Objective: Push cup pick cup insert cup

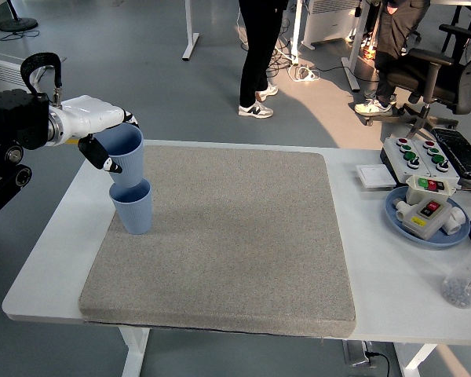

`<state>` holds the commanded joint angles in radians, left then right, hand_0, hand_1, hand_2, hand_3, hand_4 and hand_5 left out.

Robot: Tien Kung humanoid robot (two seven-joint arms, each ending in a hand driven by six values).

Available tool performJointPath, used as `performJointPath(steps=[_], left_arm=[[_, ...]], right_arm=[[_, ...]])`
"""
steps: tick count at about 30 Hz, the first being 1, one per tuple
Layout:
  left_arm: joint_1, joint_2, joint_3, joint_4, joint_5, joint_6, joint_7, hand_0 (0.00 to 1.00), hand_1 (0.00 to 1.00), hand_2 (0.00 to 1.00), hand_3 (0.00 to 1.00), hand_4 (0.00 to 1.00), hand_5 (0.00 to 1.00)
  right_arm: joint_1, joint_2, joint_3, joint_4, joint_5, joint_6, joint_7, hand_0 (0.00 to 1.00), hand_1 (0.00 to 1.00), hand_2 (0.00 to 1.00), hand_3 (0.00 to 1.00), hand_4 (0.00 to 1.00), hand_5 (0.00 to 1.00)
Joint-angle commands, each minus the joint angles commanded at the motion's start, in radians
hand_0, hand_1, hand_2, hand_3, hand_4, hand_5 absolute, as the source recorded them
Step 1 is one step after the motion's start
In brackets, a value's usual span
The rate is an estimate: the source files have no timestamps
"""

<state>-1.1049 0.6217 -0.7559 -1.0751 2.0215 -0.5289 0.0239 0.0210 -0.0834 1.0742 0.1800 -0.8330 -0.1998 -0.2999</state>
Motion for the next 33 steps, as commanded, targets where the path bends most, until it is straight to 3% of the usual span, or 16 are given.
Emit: performJointPath(steps=[17, 18, 23, 24, 29, 30, 33], left_arm=[[0.009, -0.009, 0.05, 0.058, -0.039, 0.018, -0.016, 0.45, 0.5, 0.502, 0.464, 0.586, 0.102], [0.011, -0.011, 0.055, 0.063, -0.047, 0.021, -0.018, 0.398, 0.518, 0.591, 0.628, 0.824, 0.402], [0.014, -0.016, 0.066, 0.072, -0.066, 0.026, -0.023, 0.398, 0.518, 0.591, 0.628, 0.824, 0.402], [0.015, -0.017, 0.066, 0.074, -0.066, 0.028, -0.025, 0.487, 0.668, 0.814, 0.862, 0.92, 0.532], [0.019, -0.024, 0.067, 0.086, -0.054, 0.073, -0.047, 0.487, 0.668, 0.814, 0.862, 0.92, 0.532], [0.02, -0.026, 0.068, 0.089, -0.051, 0.089, -0.055, 0.729, 0.837, 0.966, 0.998, 0.998, 0.577], [0.021, -0.03, 0.069, 0.098, -0.046, 0.113, -0.062, 0.729, 0.837, 0.966, 0.998, 0.998, 0.577]], right_arm=[[0.001, 0.0, -0.003, 0.0, -0.003, 0.001, 0.0, 0.528, 0.547, 0.594, 0.642, 0.214, 0.796], [0.001, 0.0, -0.004, 0.0, -0.003, 0.001, 0.0, 0.528, 0.547, 0.594, 0.642, 0.213, 0.798], [-0.001, 0.0, -0.004, 0.0, -0.006, 0.001, -0.001, 0.528, 0.547, 0.594, 0.642, 0.213, 0.798], [-0.001, 0.0, -0.004, 0.0, -0.006, 0.001, -0.001, 0.528, 0.547, 0.594, 0.642, 0.212, 0.797], [-0.002, 0.0, -0.005, 0.0, -0.01, 0.002, -0.002, 0.528, 0.547, 0.594, 0.642, 0.212, 0.797], [-0.003, 0.0, -0.006, 0.0, -0.011, 0.002, -0.002, 0.528, 0.547, 0.594, 0.641, 0.211, 0.798], [-0.004, 0.0, -0.009, 0.0, -0.012, 0.002, -0.003, 0.528, 0.547, 0.594, 0.641, 0.211, 0.798]])
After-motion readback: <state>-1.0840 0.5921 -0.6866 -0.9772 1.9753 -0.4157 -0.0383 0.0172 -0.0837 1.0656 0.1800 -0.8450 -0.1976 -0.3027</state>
